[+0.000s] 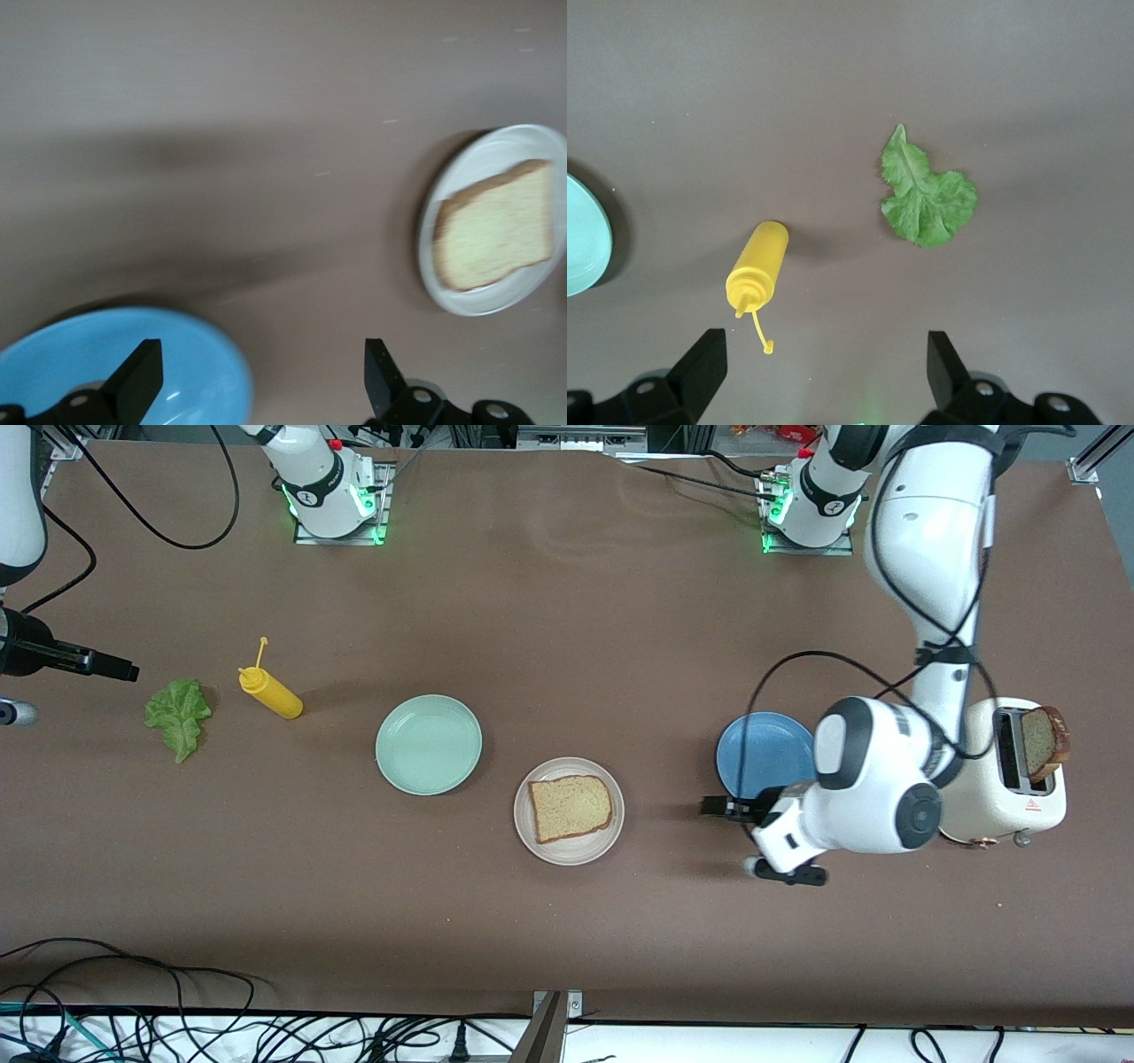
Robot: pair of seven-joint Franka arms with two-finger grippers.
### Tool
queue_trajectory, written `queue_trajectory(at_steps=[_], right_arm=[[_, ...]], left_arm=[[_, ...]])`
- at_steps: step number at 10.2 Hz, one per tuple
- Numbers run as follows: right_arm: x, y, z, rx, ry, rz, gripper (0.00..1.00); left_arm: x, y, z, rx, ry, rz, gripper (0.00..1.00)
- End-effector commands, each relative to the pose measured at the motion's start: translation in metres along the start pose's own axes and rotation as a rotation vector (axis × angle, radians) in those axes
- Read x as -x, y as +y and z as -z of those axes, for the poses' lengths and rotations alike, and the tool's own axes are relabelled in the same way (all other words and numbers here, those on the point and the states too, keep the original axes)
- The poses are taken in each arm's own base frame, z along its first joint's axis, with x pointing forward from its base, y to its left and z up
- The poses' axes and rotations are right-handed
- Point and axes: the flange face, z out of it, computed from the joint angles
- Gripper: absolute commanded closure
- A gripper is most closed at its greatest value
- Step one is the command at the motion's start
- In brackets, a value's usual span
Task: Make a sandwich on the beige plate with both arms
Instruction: 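Move the left gripper back to the toaster, then reach the right gripper to the green lettuce leaf and grasp it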
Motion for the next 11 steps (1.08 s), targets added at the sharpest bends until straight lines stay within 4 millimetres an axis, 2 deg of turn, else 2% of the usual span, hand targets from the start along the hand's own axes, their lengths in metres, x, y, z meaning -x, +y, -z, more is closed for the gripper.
queue_trajectory(at_steps=[1,3,5,6,7,8,10,11], right_arm=[[-0.015,0.014,-0.024,0.019,-0.016,0.021,0.00],[-0.026,0.032,-0.061,0.014,0.004,0.078,0.00],[-0.028,0.061,-0.112,0.005,0.024,0.108,0.00],[-0.031,0.077,-0.140,0.003,0.036,0.128,0.00],[-0.035,0.089,-0.165,0.001,0.030,0.139,0.00],[-0.038,0.095,-0.187,-0.002,0.015,0.143,0.00],[-0.042,0.101,-0.237,0.001,0.023,0.140,0.00],[-0.043,0.110,-0.256,0.004,0.037,0.160,0.00]], left_arm=[[0.024,-0.045,0.060,-0.177,-0.035,0.039,0.00],[0.037,-0.100,0.111,-0.171,0.008,0.115,0.00],[0.054,-0.136,0.147,-0.205,0.020,0.156,0.00],[0.062,-0.136,0.168,-0.252,0.042,0.150,0.00],[0.067,-0.134,0.180,-0.261,0.057,0.157,0.00],[0.069,-0.132,0.182,-0.262,0.052,0.159,0.00],[0.073,-0.143,0.194,-0.340,0.059,0.158,0.00],[0.075,-0.150,0.198,-0.341,0.064,0.169,0.00]])
